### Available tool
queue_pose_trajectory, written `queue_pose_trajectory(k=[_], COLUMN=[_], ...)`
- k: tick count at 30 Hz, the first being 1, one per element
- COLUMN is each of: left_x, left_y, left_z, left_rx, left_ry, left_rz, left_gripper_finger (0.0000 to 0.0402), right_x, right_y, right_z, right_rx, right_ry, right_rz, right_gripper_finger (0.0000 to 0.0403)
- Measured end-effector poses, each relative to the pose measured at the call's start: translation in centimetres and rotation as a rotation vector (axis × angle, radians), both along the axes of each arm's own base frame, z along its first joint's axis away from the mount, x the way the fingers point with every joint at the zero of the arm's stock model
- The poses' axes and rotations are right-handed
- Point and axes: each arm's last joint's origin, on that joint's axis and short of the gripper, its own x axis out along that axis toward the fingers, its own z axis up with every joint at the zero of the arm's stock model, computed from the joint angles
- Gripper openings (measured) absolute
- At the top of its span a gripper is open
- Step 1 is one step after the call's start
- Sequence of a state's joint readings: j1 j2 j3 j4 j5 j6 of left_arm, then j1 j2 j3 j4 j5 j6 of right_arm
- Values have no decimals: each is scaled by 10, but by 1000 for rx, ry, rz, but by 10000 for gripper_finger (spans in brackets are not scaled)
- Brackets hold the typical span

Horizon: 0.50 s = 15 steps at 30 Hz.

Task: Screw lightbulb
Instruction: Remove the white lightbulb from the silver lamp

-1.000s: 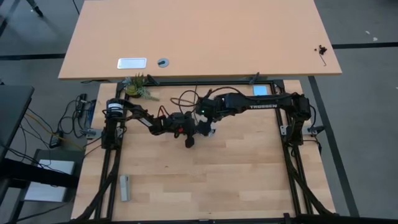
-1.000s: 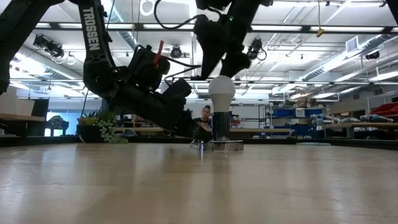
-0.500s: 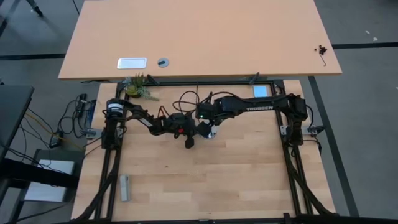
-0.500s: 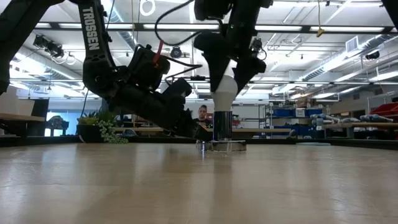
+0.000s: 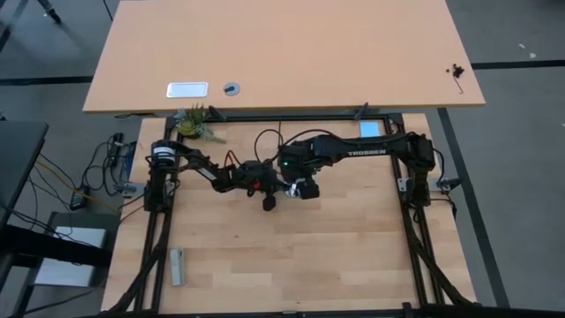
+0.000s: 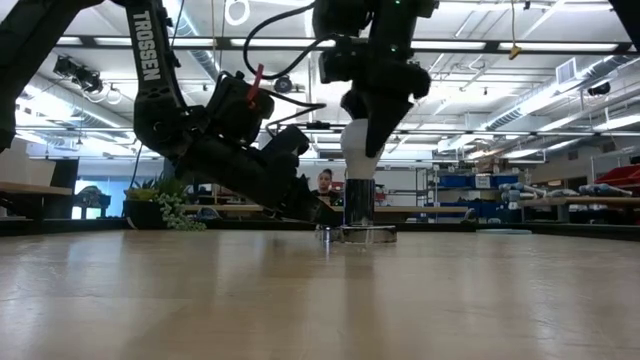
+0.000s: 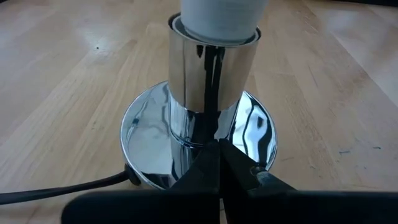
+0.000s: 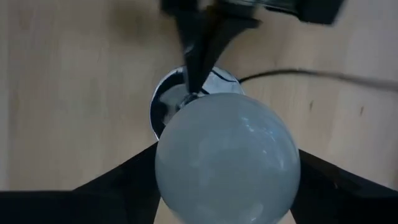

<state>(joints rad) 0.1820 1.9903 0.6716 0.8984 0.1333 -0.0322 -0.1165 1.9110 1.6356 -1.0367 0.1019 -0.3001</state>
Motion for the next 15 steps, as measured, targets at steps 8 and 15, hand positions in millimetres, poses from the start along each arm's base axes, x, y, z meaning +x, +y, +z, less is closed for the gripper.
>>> queue_pose_trajectory(k=[8,15], left_x=[0,0], left_y=[0,0], left_z=[0,0], left_rx=[2,0], left_ry=[-1,-1], left_rz=[1,-3], left_gripper_finger=[0,0], right_x=[1,5], right_y=[5,16], right_z=[4,25], right_rx=[20,74], right_ry=[-19,-115], right_rz=[-112,-310], right_gripper_finger=[302,341])
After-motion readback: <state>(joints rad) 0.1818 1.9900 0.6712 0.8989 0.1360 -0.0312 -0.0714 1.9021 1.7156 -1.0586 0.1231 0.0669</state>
